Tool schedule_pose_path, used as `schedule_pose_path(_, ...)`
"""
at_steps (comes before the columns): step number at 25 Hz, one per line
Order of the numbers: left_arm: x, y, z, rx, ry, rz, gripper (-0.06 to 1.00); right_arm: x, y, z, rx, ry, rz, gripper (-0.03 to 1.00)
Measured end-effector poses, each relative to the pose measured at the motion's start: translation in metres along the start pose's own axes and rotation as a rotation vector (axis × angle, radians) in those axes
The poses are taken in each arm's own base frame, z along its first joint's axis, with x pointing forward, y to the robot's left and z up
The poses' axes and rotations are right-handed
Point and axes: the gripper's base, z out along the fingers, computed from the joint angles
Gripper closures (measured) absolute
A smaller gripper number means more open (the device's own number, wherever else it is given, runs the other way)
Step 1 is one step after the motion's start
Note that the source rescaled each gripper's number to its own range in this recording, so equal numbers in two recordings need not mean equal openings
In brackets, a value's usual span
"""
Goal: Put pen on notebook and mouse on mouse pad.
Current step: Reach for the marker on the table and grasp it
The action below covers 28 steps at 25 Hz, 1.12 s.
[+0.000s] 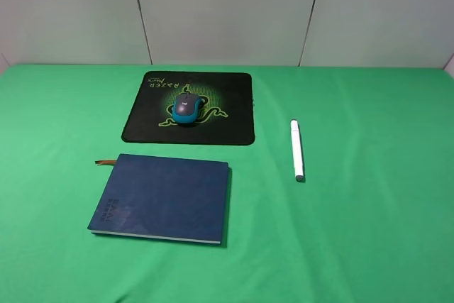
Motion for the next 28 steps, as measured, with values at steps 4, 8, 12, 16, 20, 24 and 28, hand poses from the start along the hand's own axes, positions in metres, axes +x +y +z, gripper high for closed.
schedule_pose_path(4, 0.000, 0.000, 0.000, 0.000, 0.000, 0.000, -0.06, 0.000, 0.000, 0.000, 0.000, 0.000, 0.000, -0.03)
schedule_pose_path(8, 0.000, 0.000, 0.000, 0.000, 0.000, 0.000, -0.06, -0.017, 0.000, 0.006, 0.000, 0.073, 0.005, -0.03)
schedule_pose_path(12, 0.000, 0.000, 0.000, 0.000, 0.000, 0.000, -0.06, -0.050, -0.001, 0.022, 0.006, 0.166, 0.002, -0.03)
schedule_pose_path(16, 0.000, 0.000, 0.000, 0.000, -0.001, 0.000, -0.06, -0.085, -0.002, 0.049, 0.006, 0.265, 0.005, -0.03)
schedule_pose_path(20, 0.000, 0.000, 0.000, 0.000, -0.001, 0.000, -0.06, -0.111, -0.002, 0.084, -0.001, 0.361, -0.033, -0.03)
schedule_pose_path(24, 0.000, 0.000, 0.000, 0.000, -0.001, 0.000, -0.06, -0.126, 0.003, 0.124, -0.042, 0.469, -0.122, -0.03)
schedule_pose_path(28, 0.000, 0.000, 0.000, 0.000, -0.001, 0.000, -0.06, -0.128, 0.024, 0.162, -0.126, 0.569, -0.210, -0.03)
